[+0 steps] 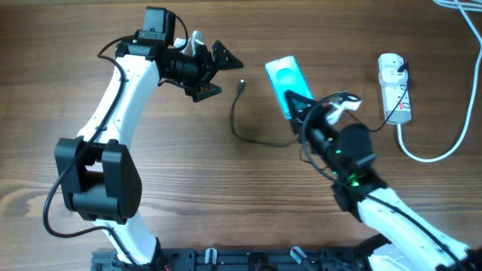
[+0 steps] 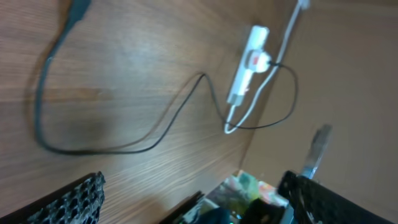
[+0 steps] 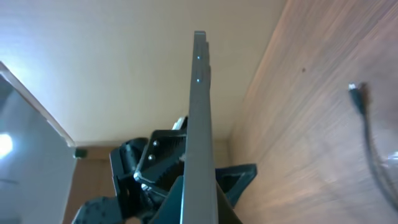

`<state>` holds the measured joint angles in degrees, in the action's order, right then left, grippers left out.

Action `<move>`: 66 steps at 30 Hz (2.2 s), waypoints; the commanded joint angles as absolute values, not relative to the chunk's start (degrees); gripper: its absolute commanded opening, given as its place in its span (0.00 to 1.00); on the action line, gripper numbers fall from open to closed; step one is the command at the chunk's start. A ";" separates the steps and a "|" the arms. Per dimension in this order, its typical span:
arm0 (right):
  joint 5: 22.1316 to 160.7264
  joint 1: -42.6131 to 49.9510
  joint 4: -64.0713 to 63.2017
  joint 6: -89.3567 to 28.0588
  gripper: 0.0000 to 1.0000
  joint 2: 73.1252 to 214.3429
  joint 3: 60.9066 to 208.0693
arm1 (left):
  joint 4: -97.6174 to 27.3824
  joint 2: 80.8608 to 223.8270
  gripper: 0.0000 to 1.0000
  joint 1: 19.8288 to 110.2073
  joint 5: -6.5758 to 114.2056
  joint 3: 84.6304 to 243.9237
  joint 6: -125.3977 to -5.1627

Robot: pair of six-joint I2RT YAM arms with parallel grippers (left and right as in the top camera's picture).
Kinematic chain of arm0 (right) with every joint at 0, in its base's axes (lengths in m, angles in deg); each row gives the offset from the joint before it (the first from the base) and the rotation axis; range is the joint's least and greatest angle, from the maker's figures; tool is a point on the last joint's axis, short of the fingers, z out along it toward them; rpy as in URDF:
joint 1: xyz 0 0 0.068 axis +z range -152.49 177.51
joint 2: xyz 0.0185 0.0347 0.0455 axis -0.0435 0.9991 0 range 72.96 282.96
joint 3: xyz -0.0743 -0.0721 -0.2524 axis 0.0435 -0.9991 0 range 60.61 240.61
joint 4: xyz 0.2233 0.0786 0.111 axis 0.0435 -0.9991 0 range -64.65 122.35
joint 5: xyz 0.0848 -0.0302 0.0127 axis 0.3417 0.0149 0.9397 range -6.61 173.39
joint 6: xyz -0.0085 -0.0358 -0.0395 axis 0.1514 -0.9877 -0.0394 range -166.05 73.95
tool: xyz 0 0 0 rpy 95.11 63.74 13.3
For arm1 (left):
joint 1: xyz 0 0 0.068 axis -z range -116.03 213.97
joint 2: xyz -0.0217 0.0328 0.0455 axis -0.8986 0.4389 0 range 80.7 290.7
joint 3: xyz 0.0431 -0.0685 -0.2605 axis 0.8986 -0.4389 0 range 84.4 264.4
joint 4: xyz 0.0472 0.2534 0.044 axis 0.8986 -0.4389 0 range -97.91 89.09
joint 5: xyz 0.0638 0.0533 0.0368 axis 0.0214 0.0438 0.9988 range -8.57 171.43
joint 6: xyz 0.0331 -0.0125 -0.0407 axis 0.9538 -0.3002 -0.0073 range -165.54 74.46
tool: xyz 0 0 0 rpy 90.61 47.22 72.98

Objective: Plug charger to phone and switch on socket

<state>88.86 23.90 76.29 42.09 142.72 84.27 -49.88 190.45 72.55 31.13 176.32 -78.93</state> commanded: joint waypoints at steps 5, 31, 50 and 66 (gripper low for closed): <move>77.01 27.61 81.63 53.19 0.04 153.25 90.48 | -37.27 188.70 1.00 74.76 18.19 177.41 -83.52; 83.51 31.09 78.57 57.54 0.04 158.00 100.90 | -26.34 188.70 0.57 76.35 17.03 177.41 -93.01; 83.90 31.09 78.57 58.13 0.04 158.00 100.90 | -26.41 188.70 0.13 78.38 18.08 177.41 -94.47; 83.92 31.09 77.80 59.18 0.67 158.00 100.88 | -26.10 188.70 0.04 77.55 20.88 177.41 -95.52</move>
<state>83.48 30.85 78.39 59.20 157.51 99.68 -26.56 190.30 77.95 20.31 176.39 -95.65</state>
